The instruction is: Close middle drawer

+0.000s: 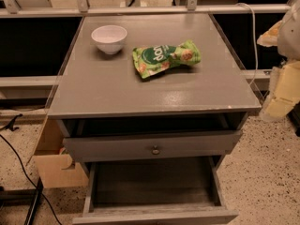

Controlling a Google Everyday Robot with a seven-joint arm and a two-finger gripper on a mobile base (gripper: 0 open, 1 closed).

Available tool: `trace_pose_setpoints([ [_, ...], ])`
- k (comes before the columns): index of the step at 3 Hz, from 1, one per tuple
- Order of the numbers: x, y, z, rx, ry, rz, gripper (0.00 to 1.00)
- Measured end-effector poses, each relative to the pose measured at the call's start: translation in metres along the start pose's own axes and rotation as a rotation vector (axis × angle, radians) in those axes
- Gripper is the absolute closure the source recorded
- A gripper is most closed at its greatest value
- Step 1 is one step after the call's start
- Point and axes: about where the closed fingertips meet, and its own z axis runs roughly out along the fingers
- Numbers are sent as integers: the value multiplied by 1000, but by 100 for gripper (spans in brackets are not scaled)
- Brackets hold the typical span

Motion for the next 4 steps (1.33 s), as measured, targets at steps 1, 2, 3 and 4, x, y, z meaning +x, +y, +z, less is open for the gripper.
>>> trace_pose_setpoints([
  [1,0,0,0,0,0,0,0],
  [2,10,4,3,9,-11,29,16],
  [3,26,14,11,14,-33,77,37],
  [4,42,39,38,11,-91,144,68],
])
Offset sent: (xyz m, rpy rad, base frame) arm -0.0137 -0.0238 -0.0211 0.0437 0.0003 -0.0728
